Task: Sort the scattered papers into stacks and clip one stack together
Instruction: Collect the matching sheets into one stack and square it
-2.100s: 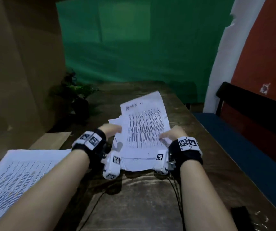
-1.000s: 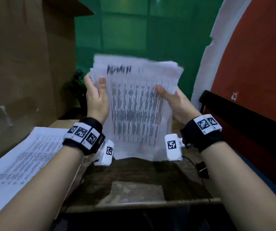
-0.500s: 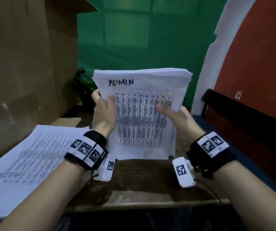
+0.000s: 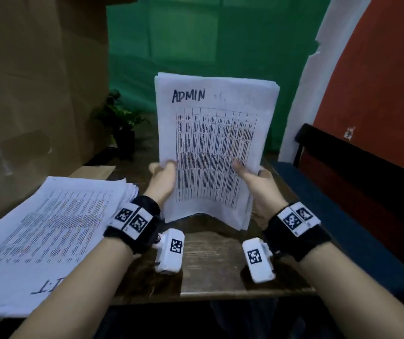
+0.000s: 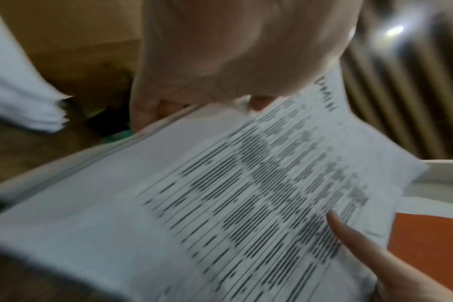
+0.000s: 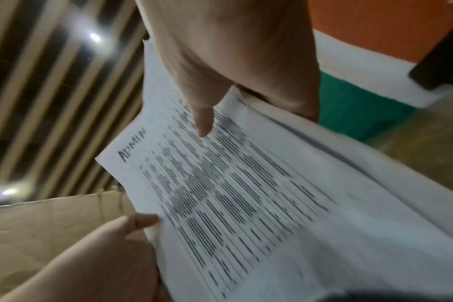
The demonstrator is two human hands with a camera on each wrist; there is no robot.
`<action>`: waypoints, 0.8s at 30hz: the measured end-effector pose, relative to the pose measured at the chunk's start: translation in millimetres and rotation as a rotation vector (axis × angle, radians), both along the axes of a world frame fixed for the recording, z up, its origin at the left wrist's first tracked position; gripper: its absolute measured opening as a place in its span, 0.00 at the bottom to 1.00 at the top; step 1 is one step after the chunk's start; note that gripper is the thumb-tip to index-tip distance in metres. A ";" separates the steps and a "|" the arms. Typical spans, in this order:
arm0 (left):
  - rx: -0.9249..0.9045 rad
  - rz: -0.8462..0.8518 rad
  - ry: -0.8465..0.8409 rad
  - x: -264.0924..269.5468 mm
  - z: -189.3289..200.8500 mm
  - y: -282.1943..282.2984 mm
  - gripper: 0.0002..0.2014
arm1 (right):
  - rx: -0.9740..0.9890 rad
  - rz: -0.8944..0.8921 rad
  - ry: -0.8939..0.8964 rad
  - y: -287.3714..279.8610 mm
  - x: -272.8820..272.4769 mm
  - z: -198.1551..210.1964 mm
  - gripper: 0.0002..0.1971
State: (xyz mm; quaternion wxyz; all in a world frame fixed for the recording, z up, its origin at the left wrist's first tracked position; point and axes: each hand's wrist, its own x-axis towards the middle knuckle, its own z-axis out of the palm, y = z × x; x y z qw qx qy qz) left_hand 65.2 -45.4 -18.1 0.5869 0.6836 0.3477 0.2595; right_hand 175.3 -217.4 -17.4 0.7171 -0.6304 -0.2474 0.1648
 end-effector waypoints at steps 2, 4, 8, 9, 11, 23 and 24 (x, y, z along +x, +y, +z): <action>0.001 -0.027 0.044 7.4 -16.7 -2.0 0.17 | -0.020 -0.049 0.064 5.4 -1.6 -13.1 0.18; 0.190 0.053 -0.019 9.7 -12.6 -6.2 0.12 | 0.013 -0.099 0.080 10.3 -1.6 -10.3 0.22; 0.275 0.115 -0.054 -7.4 -15.0 13.2 0.07 | -0.039 0.006 0.153 4.1 20.4 -11.7 0.28; 0.200 0.043 0.015 -14.0 -25.4 18.6 0.10 | -0.193 0.058 0.208 -0.7 22.8 -18.0 0.32; 0.018 -0.079 0.166 -28.1 -48.1 24.4 0.14 | -0.419 0.187 0.348 -9.5 23.0 -38.9 0.31; -0.337 -0.096 0.140 -50.3 -65.4 -3.0 0.21 | -0.368 0.130 0.436 -28.8 5.3 -55.4 0.15; -0.361 -0.084 0.121 -52.8 -63.1 -3.2 0.21 | -0.364 0.119 0.437 -31.2 9.4 -55.3 0.15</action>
